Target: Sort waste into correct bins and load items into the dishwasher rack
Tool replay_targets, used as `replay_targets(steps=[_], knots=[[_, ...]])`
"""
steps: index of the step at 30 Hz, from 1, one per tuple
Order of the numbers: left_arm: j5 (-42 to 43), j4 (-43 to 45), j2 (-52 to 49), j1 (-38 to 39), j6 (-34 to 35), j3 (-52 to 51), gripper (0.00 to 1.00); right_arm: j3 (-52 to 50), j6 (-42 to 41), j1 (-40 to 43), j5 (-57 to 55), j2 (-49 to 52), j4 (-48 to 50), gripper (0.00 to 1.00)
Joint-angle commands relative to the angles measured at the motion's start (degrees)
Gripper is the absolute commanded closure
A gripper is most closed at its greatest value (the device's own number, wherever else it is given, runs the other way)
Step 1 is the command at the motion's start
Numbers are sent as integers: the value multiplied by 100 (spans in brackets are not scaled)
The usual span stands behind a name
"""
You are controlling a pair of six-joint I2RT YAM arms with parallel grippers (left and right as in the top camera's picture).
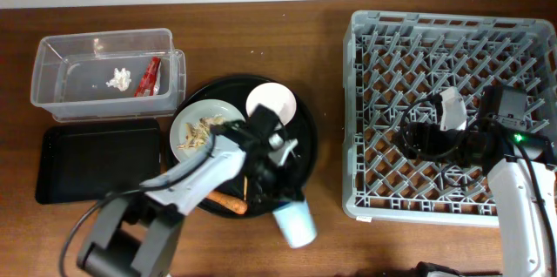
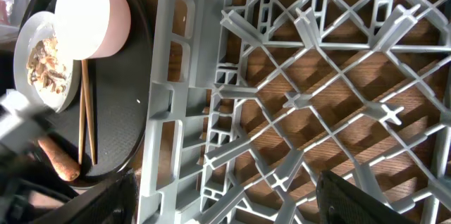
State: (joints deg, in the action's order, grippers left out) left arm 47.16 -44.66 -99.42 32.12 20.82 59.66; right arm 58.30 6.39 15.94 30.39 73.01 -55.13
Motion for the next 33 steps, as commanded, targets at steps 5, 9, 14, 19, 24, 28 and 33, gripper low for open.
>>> replay_targets(steps=[5, 9, 14, 19, 24, 28, 33], knots=[[-501, 243, 334, -1394, -87, 780, 100, 129, 20, 26, -50, -76, 4, 19], [-1268, 221, 334, -1410, -90, 780, 100, 129, 20, 26, -50, -76, 2, 19], [-2070, -79, 334, -813, -94, 778, 100, 129, 20, 26, -50, -76, 2, 20], [-2529, -208, 332, -326, -94, 778, 88, 129, 20, 26, -50, -76, 2, 19], [-3331, -315, 332, 101, -92, 778, 84, 129, 20, 26, -50, -76, 2, 20], [-3821, -317, 212, 393, -92, 776, 84, 129, 20, 26, -48, -76, 0, 20], [-3803, -313, 37, 442, -92, 778, 84, 129, 20, 26, -48, -76, 0, 19]])
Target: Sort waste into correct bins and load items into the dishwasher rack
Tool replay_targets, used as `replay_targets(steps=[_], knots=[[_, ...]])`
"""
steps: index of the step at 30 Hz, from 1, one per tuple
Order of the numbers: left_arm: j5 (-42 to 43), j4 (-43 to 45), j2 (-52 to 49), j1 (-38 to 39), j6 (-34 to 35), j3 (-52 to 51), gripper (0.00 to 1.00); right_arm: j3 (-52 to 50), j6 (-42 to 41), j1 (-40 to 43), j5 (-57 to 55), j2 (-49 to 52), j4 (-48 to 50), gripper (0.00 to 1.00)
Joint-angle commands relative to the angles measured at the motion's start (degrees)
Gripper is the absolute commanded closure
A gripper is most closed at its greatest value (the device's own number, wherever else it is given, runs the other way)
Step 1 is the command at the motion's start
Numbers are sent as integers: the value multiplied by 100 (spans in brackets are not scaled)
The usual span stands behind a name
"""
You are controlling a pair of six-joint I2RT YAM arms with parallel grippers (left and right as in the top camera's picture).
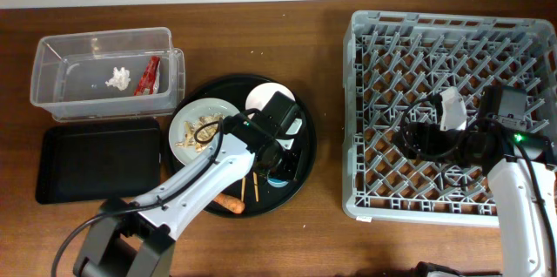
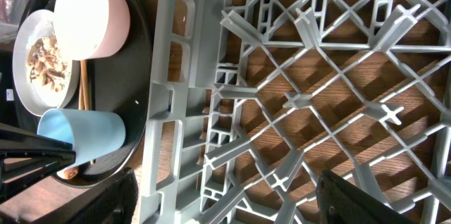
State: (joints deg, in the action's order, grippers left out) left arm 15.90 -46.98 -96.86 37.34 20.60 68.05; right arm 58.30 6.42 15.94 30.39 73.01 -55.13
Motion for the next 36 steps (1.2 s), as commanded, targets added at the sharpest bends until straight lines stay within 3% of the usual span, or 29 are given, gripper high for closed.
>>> replay_targets(steps=[1, 7, 12, 17, 19, 20, 26, 29, 32, 33, 36], knots=[[-678, -83, -219, -81, -70, -59, 84, 129, 17, 26, -50, -76, -2, 19], [-1088, -192, -219, -81, -280, -61, 80, 129, 17, 26, -50, -76, -17, 19], [-1147, -157, -219, -76, -868, -59, 70, 129, 17, 26, -48, -76, -13, 19], [-1307, -173, -221, -31, -918, -61, 69, 129, 15, 26, -48, -76, -17, 19], [-1429, -173, -229, -33, -918, -61, 76, 129, 15, 26, -48, -76, -20, 19], [-1423, -168, -236, -33, -914, -61, 97, 129, 15, 26, -48, -76, -20, 19], [-1163, -509, -55, -505, -916, 817, 100, 129, 17, 26, -48, -76, -11, 16], [-28, -595, 175, -1130, -918, 1502, 100, 129, 15, 26, 13, -76, 208, 15], [3338, 153, 155, -2354, -916, 1718, 100, 129, 282, 20, 1561, -70, 837, 9], [4739, 546, 66, -2660, -916, 1718, 100, 129, 629, 11, 2597, -55, 1075, 6], [6258, 1123, 0, -2697, -916, 1718, 100, 129, 863, -319, 3353, -55, 1340, 0]])
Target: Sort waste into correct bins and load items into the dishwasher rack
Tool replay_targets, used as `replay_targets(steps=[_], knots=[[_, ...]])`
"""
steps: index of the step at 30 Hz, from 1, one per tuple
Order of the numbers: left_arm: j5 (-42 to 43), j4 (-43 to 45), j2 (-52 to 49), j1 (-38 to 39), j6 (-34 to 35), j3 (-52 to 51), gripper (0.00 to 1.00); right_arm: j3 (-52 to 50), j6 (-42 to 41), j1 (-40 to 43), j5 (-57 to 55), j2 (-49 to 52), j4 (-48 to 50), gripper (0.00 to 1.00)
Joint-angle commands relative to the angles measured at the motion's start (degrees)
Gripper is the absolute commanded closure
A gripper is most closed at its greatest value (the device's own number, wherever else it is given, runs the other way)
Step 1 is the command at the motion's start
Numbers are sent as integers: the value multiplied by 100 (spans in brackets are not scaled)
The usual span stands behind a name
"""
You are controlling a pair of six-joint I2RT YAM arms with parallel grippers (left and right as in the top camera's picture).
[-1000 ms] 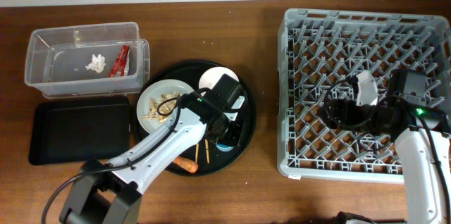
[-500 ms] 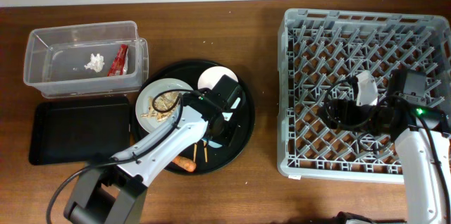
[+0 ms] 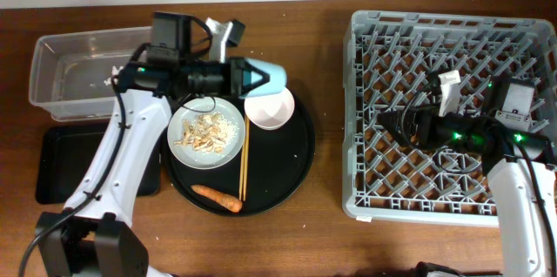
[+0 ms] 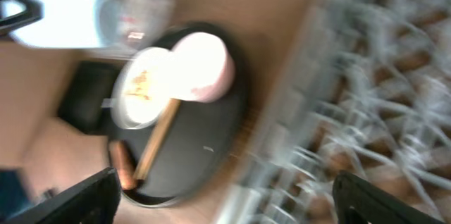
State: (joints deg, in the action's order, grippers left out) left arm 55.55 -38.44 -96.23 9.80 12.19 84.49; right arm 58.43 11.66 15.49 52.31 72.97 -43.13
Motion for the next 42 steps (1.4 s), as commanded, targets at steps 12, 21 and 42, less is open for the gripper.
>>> replay_targets(steps=[12, 21, 42], knots=[[2909, 575, -63, 1104, -74, 74, 100, 116, 291, -1937, 1167, -50, 1781, 2], [2758, 590, -63, 1185, -72, 74, 100, 116, 291, -2072, 1816, -50, 2452, 45], [-4365, -2232, 813, -214, -581, 74, 47, 1209, -400, 343, -2892, -61, -1456, 71]])
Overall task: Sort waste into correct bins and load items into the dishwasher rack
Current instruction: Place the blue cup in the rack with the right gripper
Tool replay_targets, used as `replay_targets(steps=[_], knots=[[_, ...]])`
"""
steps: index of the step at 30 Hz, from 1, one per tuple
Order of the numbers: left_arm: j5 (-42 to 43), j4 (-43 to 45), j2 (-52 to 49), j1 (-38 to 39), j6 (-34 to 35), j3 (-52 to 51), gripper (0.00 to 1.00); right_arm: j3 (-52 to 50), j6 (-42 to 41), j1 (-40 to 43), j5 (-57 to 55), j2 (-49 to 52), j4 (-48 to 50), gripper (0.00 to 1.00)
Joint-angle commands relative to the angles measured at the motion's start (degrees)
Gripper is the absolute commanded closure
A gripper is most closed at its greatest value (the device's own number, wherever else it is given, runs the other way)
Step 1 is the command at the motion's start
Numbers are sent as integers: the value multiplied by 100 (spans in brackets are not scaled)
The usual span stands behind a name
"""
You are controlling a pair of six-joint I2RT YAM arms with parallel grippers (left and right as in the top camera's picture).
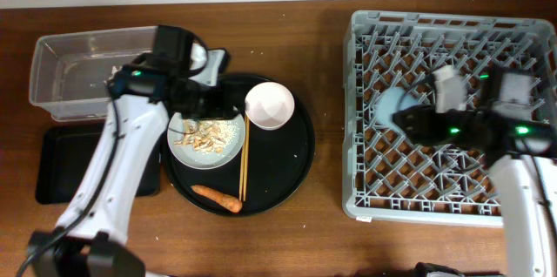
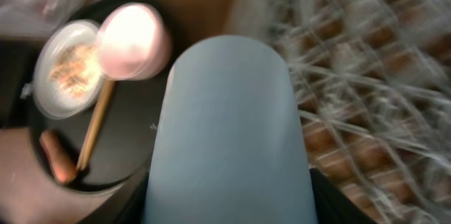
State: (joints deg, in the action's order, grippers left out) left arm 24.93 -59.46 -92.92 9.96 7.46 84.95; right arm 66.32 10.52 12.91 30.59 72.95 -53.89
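My right gripper (image 2: 229,210) is shut on a light blue cup (image 2: 229,132), which fills the right wrist view with a dark finger on either side. Overhead, the cup (image 1: 389,103) hangs over the left part of the grey dishwasher rack (image 1: 522,33), at the tip of my right gripper (image 1: 409,120). My left gripper (image 1: 222,94) is over the back of the round black tray (image 1: 291,168), beside the plate of food scraps (image 1: 207,133). It looks open and holds nothing. The view is blurred.
The tray also holds a pink bowl (image 1: 269,105), wooden chopsticks (image 1: 244,159) and a carrot (image 1: 216,197). A clear plastic bin (image 1: 70,72) stands at the back left, with a flat black rectangular tray (image 1: 96,159) in front of it.
The blue cup was in my left gripper above the tray's back edge and is now in my right gripper over the rack. My left gripper is empty and lower, by the plate.
The cup first lay on the table at the tray's front edge, with my left gripper close by. Then my left gripper had it over the tray, then held it sideways at the tray's back toward my open right gripper. Now my right gripper holds it over the rack.
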Motion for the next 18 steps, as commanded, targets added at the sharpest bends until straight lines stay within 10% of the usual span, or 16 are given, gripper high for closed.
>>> replay_targets(steps=[1, 15, 18], knots=[[-1392, -164, 555, -297, -109, 28, 47, 463, -365, 791, -887, -59, -487, 72], [-1620, -321, 706, -675, -111, 28, 47, 472, -1709, 2804, -3110, 940, -1005, 71], [-1620, -328, 706, -675, -111, 28, 46, 472, -1707, 2804, -2804, 1333, -885, 17]])
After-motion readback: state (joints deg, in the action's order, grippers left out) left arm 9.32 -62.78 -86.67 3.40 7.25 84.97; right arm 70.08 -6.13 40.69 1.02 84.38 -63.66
